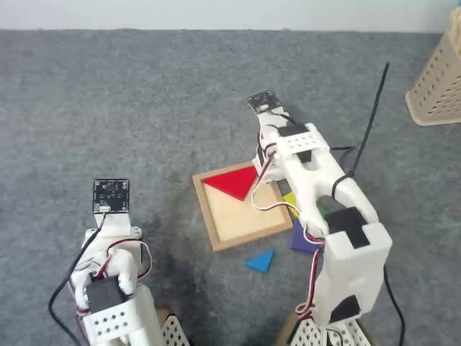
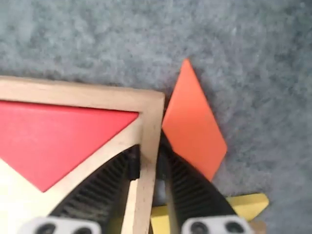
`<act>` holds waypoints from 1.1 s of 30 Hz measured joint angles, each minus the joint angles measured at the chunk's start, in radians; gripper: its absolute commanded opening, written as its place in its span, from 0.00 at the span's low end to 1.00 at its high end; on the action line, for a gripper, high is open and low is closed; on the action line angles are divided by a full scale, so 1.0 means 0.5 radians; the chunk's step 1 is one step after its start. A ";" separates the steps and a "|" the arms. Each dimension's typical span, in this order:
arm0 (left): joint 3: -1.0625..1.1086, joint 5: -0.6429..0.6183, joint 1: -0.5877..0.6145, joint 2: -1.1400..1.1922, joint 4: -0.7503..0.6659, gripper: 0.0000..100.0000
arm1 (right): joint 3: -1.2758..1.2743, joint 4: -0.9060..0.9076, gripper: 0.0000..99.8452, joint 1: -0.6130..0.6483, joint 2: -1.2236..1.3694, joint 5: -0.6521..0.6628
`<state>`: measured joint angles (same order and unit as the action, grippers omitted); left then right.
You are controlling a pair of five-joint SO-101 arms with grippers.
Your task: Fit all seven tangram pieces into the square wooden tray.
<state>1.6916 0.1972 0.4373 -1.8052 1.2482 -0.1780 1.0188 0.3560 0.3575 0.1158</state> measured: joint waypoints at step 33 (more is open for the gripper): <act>0.000 0.000 0.000 0.000 0.000 0.01 | -0.562 -0.040 0.13 -0.488 -0.528 0.046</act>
<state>1.6916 0.1972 0.4373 -1.8052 1.2482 -0.4588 0.9989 0.1120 0.0936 0.1389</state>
